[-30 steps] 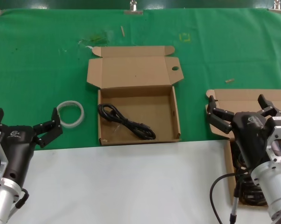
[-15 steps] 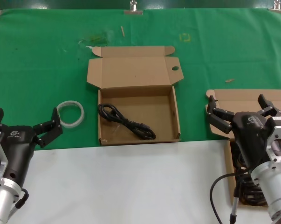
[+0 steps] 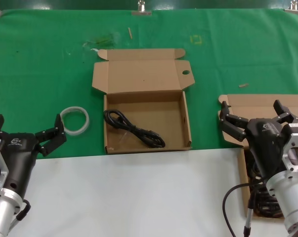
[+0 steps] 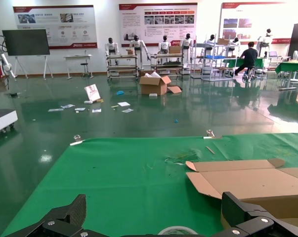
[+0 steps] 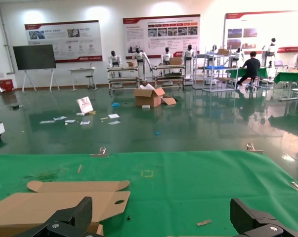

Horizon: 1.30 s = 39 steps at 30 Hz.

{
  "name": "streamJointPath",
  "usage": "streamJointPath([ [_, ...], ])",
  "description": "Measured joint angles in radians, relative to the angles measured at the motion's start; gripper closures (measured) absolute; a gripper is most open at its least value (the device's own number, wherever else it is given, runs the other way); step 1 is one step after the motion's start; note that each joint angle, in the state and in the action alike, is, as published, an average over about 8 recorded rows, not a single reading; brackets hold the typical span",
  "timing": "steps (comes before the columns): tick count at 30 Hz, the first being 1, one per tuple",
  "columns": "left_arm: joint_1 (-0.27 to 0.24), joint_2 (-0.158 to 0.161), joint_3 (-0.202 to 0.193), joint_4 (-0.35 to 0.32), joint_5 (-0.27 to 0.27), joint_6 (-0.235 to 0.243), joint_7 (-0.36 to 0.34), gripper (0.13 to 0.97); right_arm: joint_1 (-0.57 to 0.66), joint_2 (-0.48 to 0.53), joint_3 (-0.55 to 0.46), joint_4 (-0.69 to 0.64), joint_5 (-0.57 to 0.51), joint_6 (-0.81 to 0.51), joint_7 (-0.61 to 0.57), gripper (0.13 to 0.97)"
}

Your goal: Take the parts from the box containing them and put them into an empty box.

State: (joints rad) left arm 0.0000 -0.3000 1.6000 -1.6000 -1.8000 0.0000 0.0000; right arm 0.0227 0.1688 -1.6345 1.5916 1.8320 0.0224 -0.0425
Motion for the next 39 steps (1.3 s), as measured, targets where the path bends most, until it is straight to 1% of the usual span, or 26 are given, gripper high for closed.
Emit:
streamJointPath([
  [39, 0.000, 0.000, 0.000, 0.000, 0.000, 0.000, 0.000, 0.132, 0.000, 0.000, 0.000, 0.000, 0.000, 0.000, 0.000, 0.129],
])
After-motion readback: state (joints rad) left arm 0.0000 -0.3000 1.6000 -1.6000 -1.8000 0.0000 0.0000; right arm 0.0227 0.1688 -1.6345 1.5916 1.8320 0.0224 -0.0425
